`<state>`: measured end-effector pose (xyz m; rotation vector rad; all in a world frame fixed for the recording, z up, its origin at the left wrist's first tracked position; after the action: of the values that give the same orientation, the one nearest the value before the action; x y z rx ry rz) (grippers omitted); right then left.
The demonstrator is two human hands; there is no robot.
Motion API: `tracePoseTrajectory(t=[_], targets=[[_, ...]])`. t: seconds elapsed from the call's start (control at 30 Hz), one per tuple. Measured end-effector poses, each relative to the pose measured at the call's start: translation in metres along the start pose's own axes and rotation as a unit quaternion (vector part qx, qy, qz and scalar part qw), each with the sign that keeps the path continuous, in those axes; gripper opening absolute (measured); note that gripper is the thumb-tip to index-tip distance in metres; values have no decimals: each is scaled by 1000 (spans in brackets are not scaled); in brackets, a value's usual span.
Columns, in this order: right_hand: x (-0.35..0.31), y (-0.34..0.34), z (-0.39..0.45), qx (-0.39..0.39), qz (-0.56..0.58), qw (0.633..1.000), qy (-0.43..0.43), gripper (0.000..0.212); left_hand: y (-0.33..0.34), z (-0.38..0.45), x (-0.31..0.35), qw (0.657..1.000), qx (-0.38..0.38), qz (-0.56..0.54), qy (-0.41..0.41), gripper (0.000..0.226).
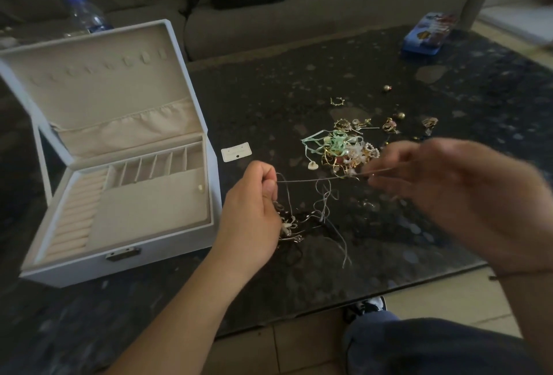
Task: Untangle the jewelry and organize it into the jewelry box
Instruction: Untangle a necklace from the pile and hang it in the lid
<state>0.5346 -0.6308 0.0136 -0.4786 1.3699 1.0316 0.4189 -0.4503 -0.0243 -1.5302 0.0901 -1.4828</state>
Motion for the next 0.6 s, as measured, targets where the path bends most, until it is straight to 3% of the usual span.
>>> tracePoseTrajectory(t=[0.07, 0.13, 0.2, 0.27, 0.33, 0.37, 0.4, 0.43, 0.5, 0.57, 0.6], targets=[[-10, -10, 1, -23, 145, 989, -30, 35, 1, 1, -5, 1000, 0, -9, -10, 29], [-17, -24, 3, 6, 332, 943, -28, 45, 2, 1, -9, 999, -12, -31, -17, 28], [-15, -47, -2, 92, 379, 921, -15, 47, 5, 2, -15, 997, -32, -65, -31, 25], [-15, -53, -6, 70, 429, 900, -8, 45, 9, 3, -20, 990, -57, -118, -60, 20], [-18, -52, 0, 46, 409, 911, 4, 55, 12, 2, -22, 977, -77, -178, -86, 17], [-15, -50, 3, 65, 330, 942, -4, 56, 12, 2, -22, 971, -88, -203, -95, 16], [-12, -55, 2, 137, 192, 972, -11, 51, 12, 0, -21, 964, -101, -227, -100, 17], [-14, -62, -3, 231, 8, 972, -32, 46, 13, -1, -20, 956, -119, -250, -99, 18], [-21, -46, -7, 285, -275, 914, -87, 30, 13, -6, -17, 940, -156, -289, -89, 25], [-17, -20, -2, 224, -472, 848, -94, 20, 13, -9, -15, 931, -177, -308, -87, 31], [-12, -11, -1, 194, -566, 798, -74, 20, 14, -10, -16, 928, -179, -313, -92, 33]])
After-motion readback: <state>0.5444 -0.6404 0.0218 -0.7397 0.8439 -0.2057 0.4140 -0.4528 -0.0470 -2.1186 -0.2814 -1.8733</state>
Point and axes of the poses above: each hand's wrist, its own z-axis towards the middle knuckle, its own y-axis out of the palm, x = y × z, the point moved 7 cm from there along z, towards the middle knuckle, and after that the axes turned 2 degrees about -y, right-handed, at the moved point
